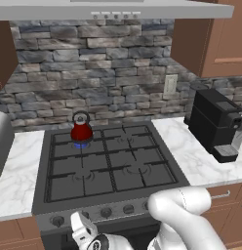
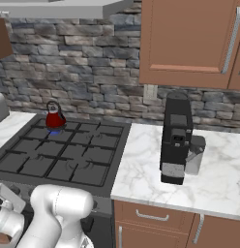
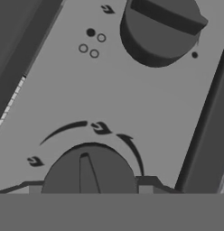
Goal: Lower the heat of the kettle.
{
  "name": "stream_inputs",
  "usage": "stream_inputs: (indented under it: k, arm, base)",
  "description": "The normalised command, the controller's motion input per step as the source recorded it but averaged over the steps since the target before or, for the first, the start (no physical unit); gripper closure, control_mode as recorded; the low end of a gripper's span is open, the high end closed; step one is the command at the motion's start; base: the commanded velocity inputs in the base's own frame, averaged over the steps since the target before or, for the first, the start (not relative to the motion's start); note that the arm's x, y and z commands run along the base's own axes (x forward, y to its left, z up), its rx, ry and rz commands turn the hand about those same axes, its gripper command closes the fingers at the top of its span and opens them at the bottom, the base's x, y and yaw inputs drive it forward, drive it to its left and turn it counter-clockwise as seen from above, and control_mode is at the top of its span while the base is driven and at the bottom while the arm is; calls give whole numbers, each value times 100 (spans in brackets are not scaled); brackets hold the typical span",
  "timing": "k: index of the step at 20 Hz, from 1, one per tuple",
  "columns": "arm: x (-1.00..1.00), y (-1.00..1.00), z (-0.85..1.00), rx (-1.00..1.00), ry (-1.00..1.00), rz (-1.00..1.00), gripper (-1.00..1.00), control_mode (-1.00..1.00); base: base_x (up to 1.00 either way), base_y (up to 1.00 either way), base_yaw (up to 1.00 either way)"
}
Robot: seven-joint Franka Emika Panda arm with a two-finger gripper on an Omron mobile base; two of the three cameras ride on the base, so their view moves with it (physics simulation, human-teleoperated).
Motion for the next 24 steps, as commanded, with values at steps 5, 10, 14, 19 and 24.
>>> stream_inputs:
  k: [5, 10, 14, 19, 24]
  arm:
    - [-1, -9, -17, 14, -4, -1, 100, -100]
    - [-7, 7, -14, 25, -1, -3, 100, -100]
    - [-24, 13, -3, 34, -1, -7, 100, -100]
    - [-31, 10, -4, 37, -3, -8, 100, -100]
    - [-26, 18, -9, 42, -6, -10, 100, -100]
  base:
    - [0, 0, 0]
    - [0, 0, 0]
    - [0, 0, 0]
    - [0, 0, 0]
    - [0, 0, 0]
